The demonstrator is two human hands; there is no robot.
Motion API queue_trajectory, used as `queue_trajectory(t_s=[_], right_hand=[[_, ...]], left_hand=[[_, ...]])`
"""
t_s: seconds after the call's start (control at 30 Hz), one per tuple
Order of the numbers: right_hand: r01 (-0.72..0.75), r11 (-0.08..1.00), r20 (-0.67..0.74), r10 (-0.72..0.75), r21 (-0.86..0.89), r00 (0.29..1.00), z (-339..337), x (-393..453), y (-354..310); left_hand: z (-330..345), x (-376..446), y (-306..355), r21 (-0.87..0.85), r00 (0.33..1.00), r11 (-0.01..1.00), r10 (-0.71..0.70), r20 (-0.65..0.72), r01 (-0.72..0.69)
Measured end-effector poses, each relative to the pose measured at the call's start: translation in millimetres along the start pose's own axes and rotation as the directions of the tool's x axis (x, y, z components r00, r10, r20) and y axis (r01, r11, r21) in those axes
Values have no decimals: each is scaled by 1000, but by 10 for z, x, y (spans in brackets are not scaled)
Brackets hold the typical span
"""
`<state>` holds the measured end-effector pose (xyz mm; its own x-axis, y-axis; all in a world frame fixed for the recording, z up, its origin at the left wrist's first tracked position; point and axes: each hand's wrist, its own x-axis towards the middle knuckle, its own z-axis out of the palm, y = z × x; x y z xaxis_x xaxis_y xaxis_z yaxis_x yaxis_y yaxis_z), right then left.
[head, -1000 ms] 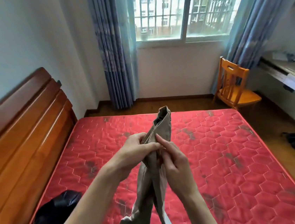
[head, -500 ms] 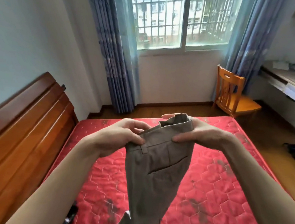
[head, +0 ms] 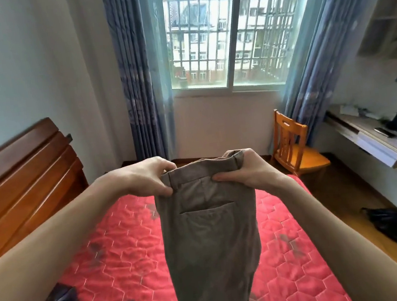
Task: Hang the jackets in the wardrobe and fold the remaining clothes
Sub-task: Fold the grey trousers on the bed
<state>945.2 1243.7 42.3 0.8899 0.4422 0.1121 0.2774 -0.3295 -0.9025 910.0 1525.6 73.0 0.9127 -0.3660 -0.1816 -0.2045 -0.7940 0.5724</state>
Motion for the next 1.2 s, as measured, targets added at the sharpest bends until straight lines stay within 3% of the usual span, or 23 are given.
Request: queue_trajectory(t_s=[0.1, 0.17, 0.27, 0.37, 0.47, 0.57, 0.7, 0.8, 0.9, 1.0, 1.1, 1.2], right_hand=[[-140, 987, 220, 153, -74, 963, -256, 156, -208], [-205, 944, 328, 285, -259, 900, -410, 308, -382], [-106, 838, 181, 236, -536, 955, -519, 709, -559], [-97, 771, 19, 141, -629, 990, -637, 1222, -682], [-105, 686, -111, 36, -720, 993, -799, 1766, -831], [-113, 634, -261, -146, -765, 954, -974, 2278, -1072], [-139, 629, -482, -415, -765, 772, -1186, 2797, -1432], [-107, 663, -532, -481, -741, 697, -1338, 2991, -1640], [-42, 659, -509, -537, -751, 673, -1461, 3026, -1680], [68, 672, -432, -546, -737, 718, -1430, 2836, -1522], [97, 654, -358, -525, -750, 772, -1297, 2497, -1169], [39, 634, -335, -459, -772, 822, -1031, 2032, -684]], left_hand=[[-247, 225, -4, -29, 999, 999, 21, 25, -20], [-428, 419, 1, 3, 999, 999, 37, 0, -37], [-718, 758, -14, 44, 994, 997, 72, -79, -69], [-1091, 1128, -77, 2, 987, 998, 55, -153, -55], [-1525, 1485, -71, 77, 950, 996, 69, -305, -48], [-1981, 1794, 91, 211, 843, 976, 153, -515, -48], [-2487, 2086, 375, 264, 616, 963, 242, -750, -58], [-2699, 2165, 506, 293, 493, 954, 283, -823, -59], [-2770, 2144, 525, 302, 431, 949, 311, -847, -91], [-2650, 2043, 418, 329, 461, 933, 360, -811, -148], [-2325, 1896, 221, 315, 582, 921, 390, -714, -232], [-1768, 1768, -13, 303, 724, 928, 361, -588, -217]])
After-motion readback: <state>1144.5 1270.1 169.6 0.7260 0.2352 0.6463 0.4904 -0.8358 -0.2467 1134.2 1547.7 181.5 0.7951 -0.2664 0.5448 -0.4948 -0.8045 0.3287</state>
